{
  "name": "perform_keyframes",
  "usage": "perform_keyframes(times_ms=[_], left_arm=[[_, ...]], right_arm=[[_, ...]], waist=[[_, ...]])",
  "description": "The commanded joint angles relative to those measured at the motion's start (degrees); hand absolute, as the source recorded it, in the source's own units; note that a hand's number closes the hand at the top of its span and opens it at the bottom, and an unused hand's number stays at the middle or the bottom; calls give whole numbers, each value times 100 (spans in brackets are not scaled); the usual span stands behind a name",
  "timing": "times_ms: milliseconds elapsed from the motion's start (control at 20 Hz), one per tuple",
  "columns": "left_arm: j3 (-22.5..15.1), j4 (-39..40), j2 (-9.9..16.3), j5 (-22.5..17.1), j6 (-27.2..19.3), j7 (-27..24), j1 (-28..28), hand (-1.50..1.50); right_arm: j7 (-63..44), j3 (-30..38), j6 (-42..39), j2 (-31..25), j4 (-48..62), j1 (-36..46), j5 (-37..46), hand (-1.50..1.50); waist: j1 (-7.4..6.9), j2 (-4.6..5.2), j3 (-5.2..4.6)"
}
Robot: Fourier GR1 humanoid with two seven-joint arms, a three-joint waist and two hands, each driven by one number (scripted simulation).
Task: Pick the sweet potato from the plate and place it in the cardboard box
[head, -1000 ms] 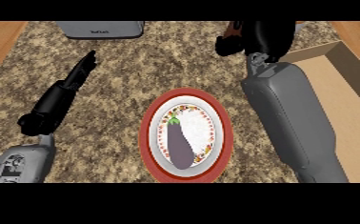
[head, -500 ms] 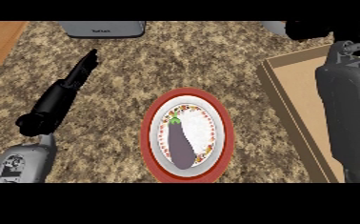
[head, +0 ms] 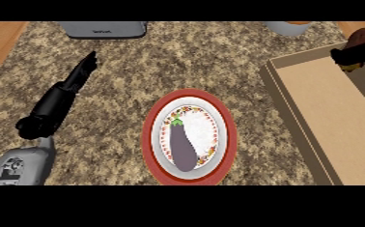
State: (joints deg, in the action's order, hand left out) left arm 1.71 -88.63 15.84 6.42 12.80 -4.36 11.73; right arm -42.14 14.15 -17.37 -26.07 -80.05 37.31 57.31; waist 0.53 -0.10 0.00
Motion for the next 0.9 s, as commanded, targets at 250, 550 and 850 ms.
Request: perform_keyframes(times_ms=[250, 550, 850], left_arm=[[-51, 224, -112, 170, -27, -238, -17, 0], [101, 231, -21, 17, 170, -136, 139, 0], [-27, -266, -234, 78, -28, 210, 24, 0]], right_arm=[[815, 662, -1120, -609, 612, -882, -923, 150], [1360, 973, -2064, -895, 484, -953, -1742, -150], [2309, 1546, -521, -354, 65, -978, -2142, -150]], waist=[[-16, 17, -1], [-10, 6, -2], [-47, -5, 13]])
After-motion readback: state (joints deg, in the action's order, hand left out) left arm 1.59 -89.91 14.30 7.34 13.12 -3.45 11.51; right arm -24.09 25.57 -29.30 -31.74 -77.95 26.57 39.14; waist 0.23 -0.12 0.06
